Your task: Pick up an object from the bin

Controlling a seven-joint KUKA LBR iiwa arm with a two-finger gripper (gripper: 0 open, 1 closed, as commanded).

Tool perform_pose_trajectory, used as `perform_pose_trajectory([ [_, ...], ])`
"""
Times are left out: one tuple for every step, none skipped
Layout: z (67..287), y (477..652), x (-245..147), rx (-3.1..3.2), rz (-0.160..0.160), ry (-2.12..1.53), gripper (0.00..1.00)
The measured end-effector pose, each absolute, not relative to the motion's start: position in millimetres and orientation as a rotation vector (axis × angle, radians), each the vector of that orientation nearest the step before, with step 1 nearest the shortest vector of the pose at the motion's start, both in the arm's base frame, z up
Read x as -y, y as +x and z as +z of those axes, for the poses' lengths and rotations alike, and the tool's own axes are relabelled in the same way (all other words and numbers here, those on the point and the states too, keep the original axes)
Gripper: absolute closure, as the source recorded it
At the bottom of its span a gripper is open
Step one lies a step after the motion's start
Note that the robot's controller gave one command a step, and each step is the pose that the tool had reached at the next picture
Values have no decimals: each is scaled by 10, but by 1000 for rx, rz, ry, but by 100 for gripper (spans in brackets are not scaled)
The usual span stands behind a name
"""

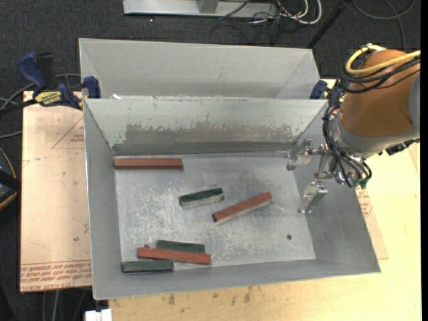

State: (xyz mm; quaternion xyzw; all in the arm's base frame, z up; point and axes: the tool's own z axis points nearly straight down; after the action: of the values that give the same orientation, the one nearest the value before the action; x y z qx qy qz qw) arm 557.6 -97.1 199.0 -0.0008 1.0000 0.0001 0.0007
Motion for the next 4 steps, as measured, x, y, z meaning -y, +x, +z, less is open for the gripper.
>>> perform_pose_trajectory([
  [1990,5576,971,-3140,0,-2,0],
  [1893,6042,1213,-3136,0,-63,0],
  [880,5421,595,-3134,2,-219,100],
  [880,5421,594,-3133,2,-219,0],
])
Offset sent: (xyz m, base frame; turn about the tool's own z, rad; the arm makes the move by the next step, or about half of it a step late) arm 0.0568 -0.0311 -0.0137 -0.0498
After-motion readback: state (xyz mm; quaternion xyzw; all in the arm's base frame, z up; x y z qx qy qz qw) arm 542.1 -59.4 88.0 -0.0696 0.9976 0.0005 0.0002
